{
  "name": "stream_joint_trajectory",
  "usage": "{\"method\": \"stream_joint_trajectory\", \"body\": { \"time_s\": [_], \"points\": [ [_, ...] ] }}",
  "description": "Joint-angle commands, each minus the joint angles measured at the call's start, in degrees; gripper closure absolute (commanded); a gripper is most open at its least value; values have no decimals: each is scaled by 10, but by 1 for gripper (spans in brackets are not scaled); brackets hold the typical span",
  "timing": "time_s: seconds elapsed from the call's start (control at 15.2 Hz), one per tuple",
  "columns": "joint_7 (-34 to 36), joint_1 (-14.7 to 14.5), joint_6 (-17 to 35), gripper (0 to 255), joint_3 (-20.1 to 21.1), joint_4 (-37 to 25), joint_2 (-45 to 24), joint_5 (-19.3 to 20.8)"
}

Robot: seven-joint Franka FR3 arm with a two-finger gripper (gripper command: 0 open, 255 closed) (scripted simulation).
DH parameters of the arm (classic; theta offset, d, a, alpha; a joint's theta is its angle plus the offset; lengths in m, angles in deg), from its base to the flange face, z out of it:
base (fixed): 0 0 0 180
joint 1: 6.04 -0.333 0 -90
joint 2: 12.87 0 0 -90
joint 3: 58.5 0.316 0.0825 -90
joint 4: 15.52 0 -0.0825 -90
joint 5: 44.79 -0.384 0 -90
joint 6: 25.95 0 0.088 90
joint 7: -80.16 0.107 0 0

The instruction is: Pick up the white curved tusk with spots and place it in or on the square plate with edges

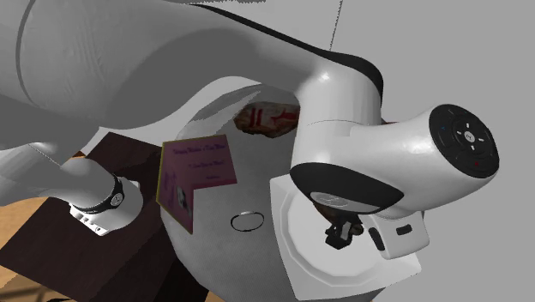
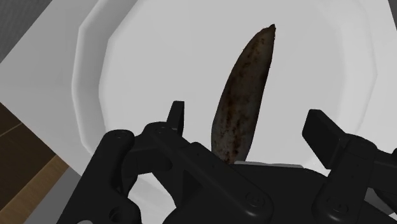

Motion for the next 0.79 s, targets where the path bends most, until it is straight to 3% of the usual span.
{"method": "stream_joint_trajectory", "body": {
  "time_s": [0.0,0.2,0.73],
  "points": [
    [-1,1,-18,0,0,-14,4,-1],
    [-2,4,-69,0,0,-57,12,-3],
    [-2,4,-69,0,0,-57,12,-3]
  ]
}}
